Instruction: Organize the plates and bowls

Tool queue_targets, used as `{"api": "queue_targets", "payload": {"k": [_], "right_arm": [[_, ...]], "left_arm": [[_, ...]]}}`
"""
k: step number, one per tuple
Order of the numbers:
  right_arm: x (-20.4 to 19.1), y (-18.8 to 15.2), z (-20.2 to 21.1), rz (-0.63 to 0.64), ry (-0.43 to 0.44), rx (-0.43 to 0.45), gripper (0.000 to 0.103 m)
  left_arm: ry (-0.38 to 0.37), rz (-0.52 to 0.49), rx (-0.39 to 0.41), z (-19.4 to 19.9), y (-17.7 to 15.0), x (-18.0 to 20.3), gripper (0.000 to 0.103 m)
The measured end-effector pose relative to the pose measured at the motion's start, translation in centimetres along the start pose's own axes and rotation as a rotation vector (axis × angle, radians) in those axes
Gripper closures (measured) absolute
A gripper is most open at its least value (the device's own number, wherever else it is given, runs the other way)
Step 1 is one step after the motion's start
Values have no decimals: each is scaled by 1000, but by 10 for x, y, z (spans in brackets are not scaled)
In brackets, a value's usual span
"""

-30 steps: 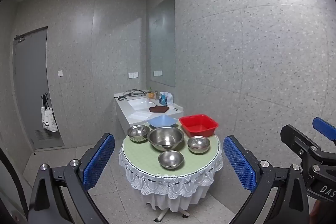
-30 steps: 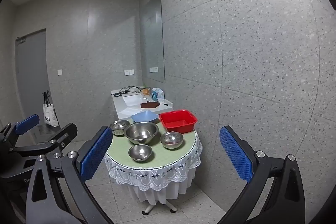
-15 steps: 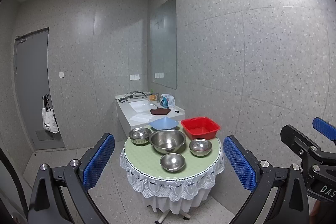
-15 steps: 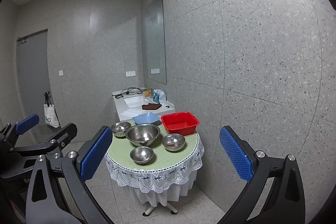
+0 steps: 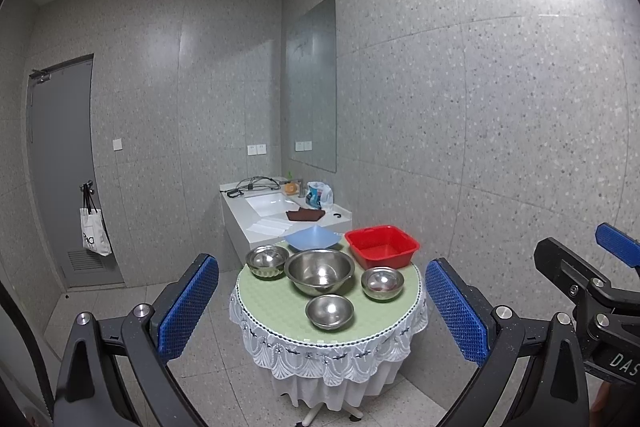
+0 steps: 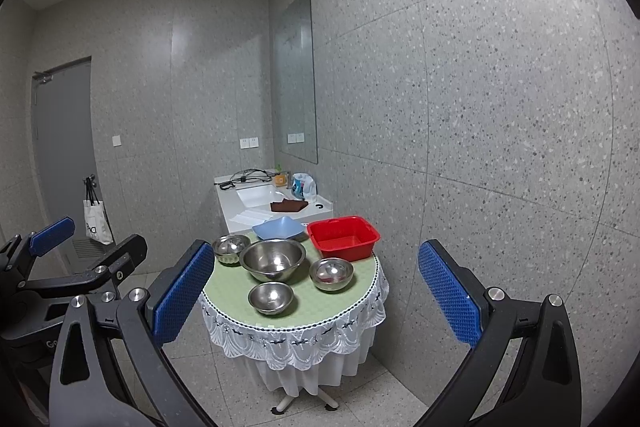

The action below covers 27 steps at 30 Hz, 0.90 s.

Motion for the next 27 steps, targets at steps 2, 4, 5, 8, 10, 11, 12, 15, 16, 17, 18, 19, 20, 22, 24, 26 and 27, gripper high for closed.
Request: {"api": "queue_targets", "payload": {"k": [2,4,5,8,10,11,12,15,16,17,18,19,20,22,24,26,27], "right_arm": [[-1,0,0,1,0,0,0],[-1,0,1,2,2,0,0],[-1,0,1,2,1,1,0],[-1,1,1,3,2,2,0],[-1,1,1,3,2,2,0],[-1,1,1,4,2,2,0],[-2,0,1,3,2,2,0],[-2,0,1,3,2,3,0],[-2,0,1,3,2,3,0],[-2,0,1,3,2,3,0],[-2,0,1,3,2,2,0],[-2,0,1,3,3,2,0],[-2,-1,2,2,3,1,0],[-3,0,2,3,2,1,0],[-3,0,2,3,3,2,0],[-3,0,2,2,3,1,0],[-3,0,2,2,3,0,0]], "left_arm": [[1,0,1,0,0,0,1],[1,0,2,1,0,0,1],[1,0,1,1,0,-1,1],[1,0,2,1,0,-1,1],[0,0,1,1,0,-1,1],[1,0,2,1,0,-1,1],[1,-1,3,1,0,-1,1],[1,-1,3,1,0,-1,1],[1,-1,3,1,0,-1,1],[1,-1,3,1,0,-1,1],[1,-1,2,1,0,-1,1],[1,-1,2,1,0,-1,1],[1,-1,2,1,0,-2,1],[2,-2,2,1,0,-2,1],[0,-1,2,1,0,-2,1],[1,-1,2,1,1,-2,1],[1,-2,1,1,1,-2,1]]}}
Point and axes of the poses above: each gripper's, at about its wrist camera, not at the fingertips, and z roughly against the way its jaws point, x to its right, y to its top, the point moved 10 cm from there along -z, roughly the way its jaws point, and after that the axes turned 6 degrees about -y, right-handed, at the moved point
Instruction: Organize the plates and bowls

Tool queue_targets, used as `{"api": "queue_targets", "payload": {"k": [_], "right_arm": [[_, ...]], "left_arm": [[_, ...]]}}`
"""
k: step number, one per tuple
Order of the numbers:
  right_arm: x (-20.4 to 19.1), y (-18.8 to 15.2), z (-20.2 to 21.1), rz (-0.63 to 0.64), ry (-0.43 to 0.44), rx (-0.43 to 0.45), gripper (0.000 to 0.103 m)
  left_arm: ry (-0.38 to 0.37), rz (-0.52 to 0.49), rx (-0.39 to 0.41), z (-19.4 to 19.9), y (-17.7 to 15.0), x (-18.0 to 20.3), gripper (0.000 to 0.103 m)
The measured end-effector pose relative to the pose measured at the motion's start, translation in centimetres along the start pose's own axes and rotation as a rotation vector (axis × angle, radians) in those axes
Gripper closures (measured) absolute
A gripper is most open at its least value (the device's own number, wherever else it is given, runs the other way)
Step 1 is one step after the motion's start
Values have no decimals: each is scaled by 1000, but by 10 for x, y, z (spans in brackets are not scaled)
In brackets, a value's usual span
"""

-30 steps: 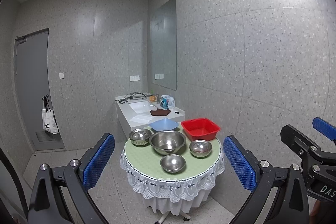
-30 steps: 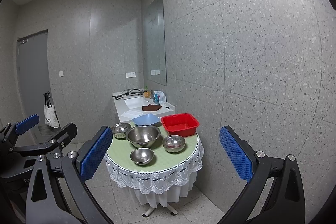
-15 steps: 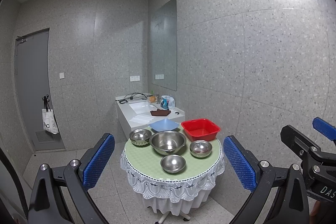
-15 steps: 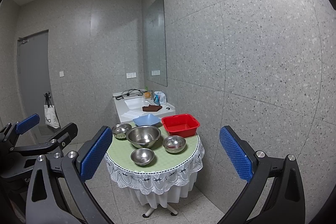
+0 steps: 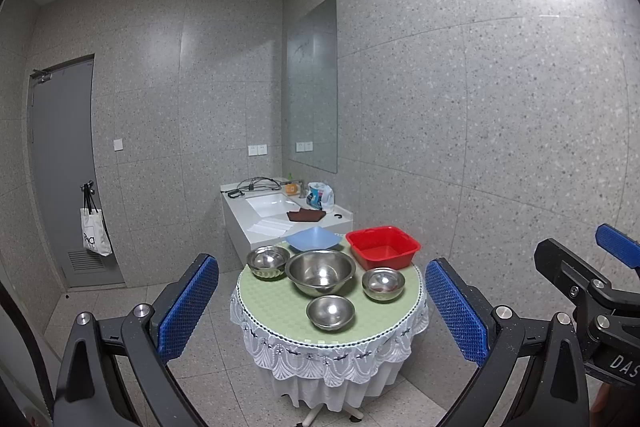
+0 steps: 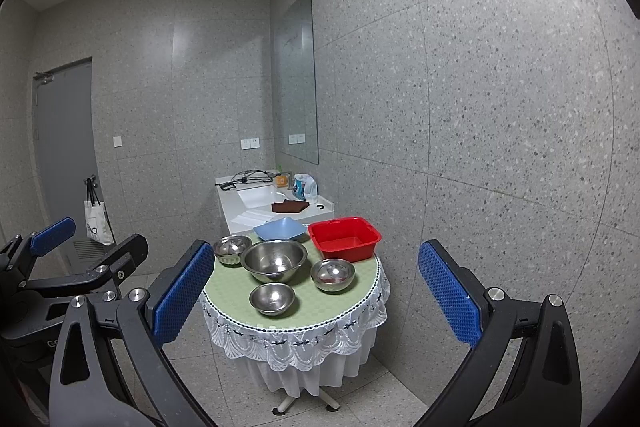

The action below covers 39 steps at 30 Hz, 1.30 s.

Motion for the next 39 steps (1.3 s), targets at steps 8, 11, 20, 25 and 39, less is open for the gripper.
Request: {"api": "queue_targets", "payload": {"k": [8,11,20,25,39], "right_arm": [[0,0,0,0,1,0,0],[-1,-1,-1,1,0,0,0],[-4,-1,-2,2,-1,-1,0],[-12,-1,-8,6,-4,-4,0],[-30,-5,-34,-2,-13,-24,0]], "left_arm": [[2,1,-1,-1,1,-1,1],[2,1,-1,-2,1,-1,1],[0,4,-3,-7,1,-6,1],[-2,8,-7,-12,2,-12,1],[-14,2,-28,-47,2,-40,1]]}}
Point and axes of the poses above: each gripper's, at about its wrist camera, not at the fingertips, and z roughly against the way its jaws point, x to its right, y to its top, the point moved 10 cm from there along -z, roughly the way its jaws point, and after that the axes turned 6 degrees about -y, right-handed, at the moved point
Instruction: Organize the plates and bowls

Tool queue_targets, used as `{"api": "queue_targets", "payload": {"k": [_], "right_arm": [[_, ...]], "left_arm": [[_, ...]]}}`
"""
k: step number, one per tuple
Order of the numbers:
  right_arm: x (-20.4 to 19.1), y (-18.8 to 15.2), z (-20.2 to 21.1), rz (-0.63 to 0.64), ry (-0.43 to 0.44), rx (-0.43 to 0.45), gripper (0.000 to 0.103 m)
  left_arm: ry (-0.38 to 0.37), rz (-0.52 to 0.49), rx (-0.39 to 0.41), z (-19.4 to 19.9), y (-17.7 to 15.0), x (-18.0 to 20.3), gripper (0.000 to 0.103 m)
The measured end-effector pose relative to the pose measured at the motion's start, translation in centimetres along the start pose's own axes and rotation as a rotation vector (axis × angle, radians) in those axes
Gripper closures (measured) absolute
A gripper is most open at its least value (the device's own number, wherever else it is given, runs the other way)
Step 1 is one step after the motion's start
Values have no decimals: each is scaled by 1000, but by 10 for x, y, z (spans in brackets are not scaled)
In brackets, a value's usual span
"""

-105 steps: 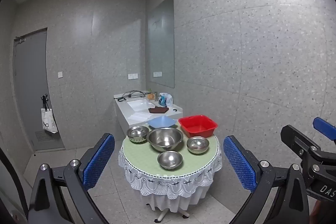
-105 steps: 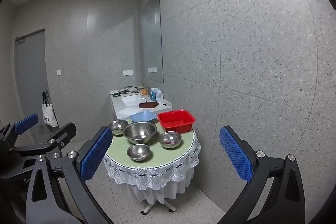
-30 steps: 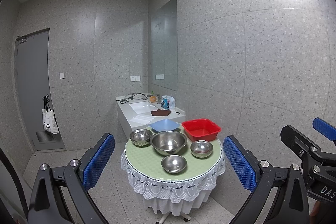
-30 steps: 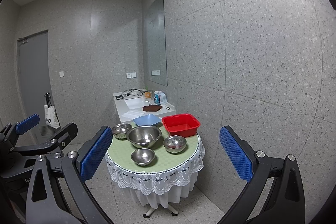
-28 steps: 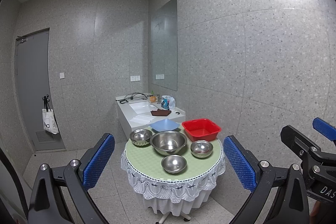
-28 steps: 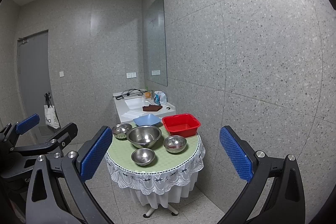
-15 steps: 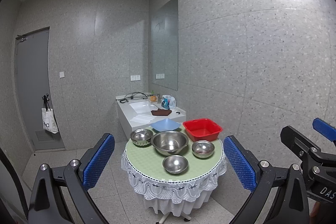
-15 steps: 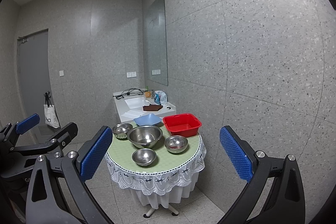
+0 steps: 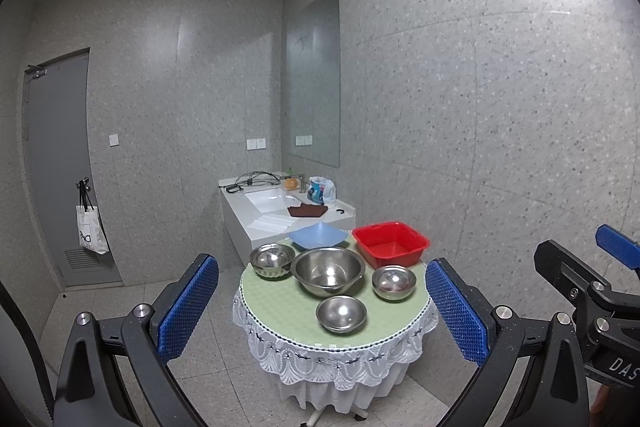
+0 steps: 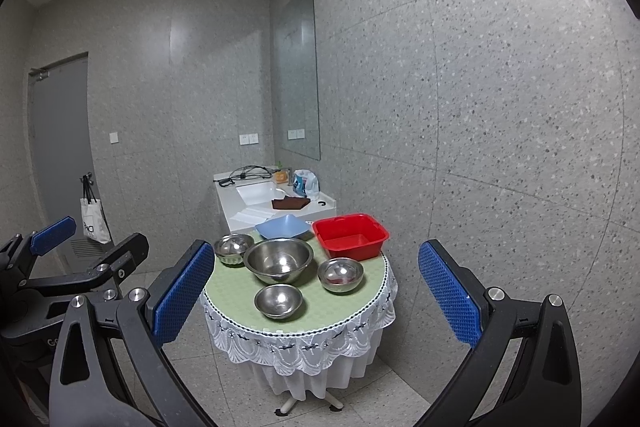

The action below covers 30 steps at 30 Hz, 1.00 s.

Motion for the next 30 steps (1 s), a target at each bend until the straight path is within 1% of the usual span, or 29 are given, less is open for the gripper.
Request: {"api": "queue_targets", "payload": {"k": [6,9,12,15,18,22,23,26,27,28,30], "right_arm": [[-6,-6,-24,-3,-6,-24,0],[-9,-7,-44,-3,-6,-38,0],[-14,-12,-73,4,1,-59,0],[-18,-19,-109,15,12,-87,0],[-21,-26,-152,23,23,-110,0],[-24,-29,-219,23,47,-166,0],[-25,-30,-237,26,50,-178,0],[-27,-33,-287,27,52,-215,0],[-26,-35,-301,27,51,-226,0],[-27,-40,-320,32,44,-249,0],[-31,-53,-351,41,49,-305,0]], "left_arm": [[-4,-9,-28,-31,1,-12,1],[-11,-4,-45,-56,4,-20,1],[-11,3,-68,-87,3,-28,1],[-9,12,-99,-129,1,-39,1],[18,14,-130,-181,4,-53,1],[58,8,-190,-253,13,-70,1],[74,15,-208,-275,16,-76,1],[89,44,-250,-325,20,-85,1],[91,55,-272,-349,17,-89,1],[92,58,-288,-362,16,-90,1],[97,65,-349,-404,8,-95,1]]}}
Point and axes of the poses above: each gripper's, at about its wrist camera, not at the fingertips, and z roughly against the way its jaws point, x to its right, y to its top, the point moved 10 cm from there along -z, roughly the way its jaws point, and after that the axes turned 6 degrees about -y, right-handed, at the moved point
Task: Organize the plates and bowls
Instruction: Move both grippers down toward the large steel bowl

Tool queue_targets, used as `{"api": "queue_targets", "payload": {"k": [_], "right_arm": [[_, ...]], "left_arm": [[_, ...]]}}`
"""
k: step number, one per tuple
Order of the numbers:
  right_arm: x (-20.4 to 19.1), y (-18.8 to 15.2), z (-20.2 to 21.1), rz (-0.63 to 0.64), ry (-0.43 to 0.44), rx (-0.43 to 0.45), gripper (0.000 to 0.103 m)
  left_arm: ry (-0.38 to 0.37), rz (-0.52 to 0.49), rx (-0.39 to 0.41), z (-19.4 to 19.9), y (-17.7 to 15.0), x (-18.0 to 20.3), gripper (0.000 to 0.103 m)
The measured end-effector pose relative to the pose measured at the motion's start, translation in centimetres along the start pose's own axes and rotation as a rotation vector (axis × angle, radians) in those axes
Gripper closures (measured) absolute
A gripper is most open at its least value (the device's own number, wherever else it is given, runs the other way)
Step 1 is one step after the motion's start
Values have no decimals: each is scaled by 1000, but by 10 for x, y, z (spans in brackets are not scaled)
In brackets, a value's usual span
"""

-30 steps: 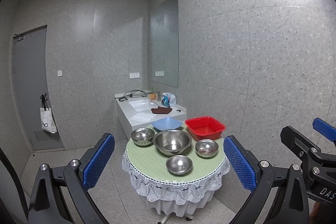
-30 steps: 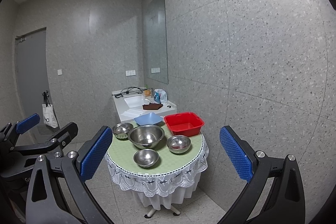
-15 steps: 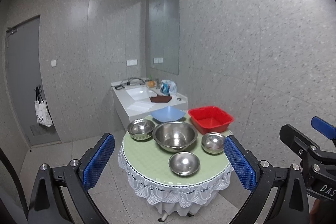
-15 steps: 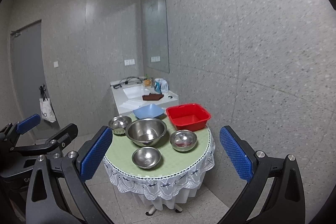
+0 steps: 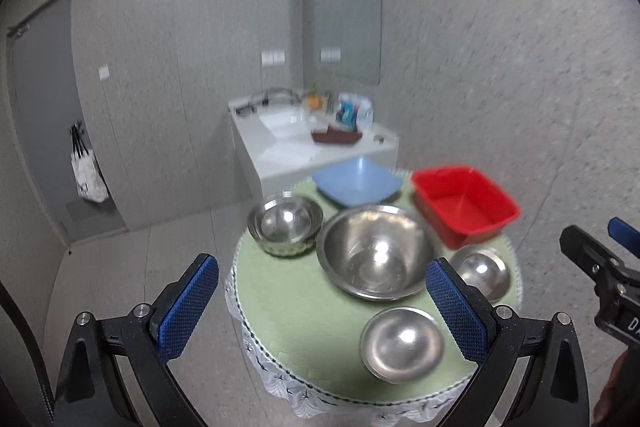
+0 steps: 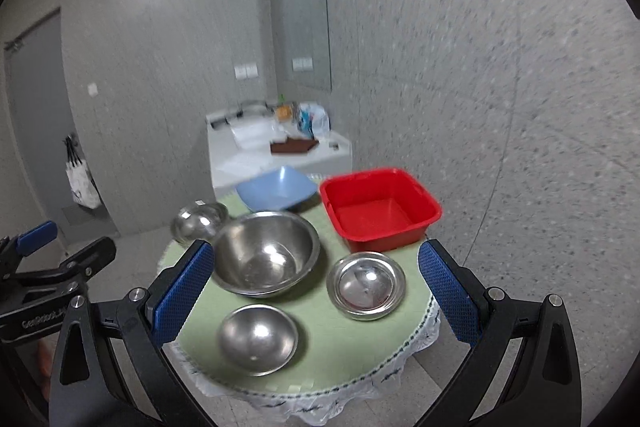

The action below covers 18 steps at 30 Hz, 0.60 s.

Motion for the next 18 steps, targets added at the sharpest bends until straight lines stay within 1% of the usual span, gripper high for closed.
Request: {"api": "queue_targets", "payload": {"k": [2,4,12,15,17,18], "right_arm": [[-3,-3,-30,13,-5,-50,0],[-6,-8,-61,23,-18,-97,0],[-21,-32,-157,30,0,-259,0],[-26,-47,-194,24,1,-347,0],[-28,-56,-213,35,-12,-397,0],[-29,-59,-220,39,-17,-416,1]], "left_arm": [[-2,11,-39,-31,4,-5,1],[-23,28,-83,-69,9,-9,1],[-96,63,-240,-198,17,-35,1],[-127,66,-302,-248,19,-47,6],[-142,69,-329,-267,19,-53,11],[-149,62,-345,-279,20,-55,16]]}}
Point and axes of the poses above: each gripper's, at about its wrist camera, not at the fingertips, and z roughly against the way its jaws point, x to its right, y to its top, the point moved 10 cm from there along -z, roughly the way its jaws point, and after that the axes turned 6 degrees about -y, right-handed, at the moved point
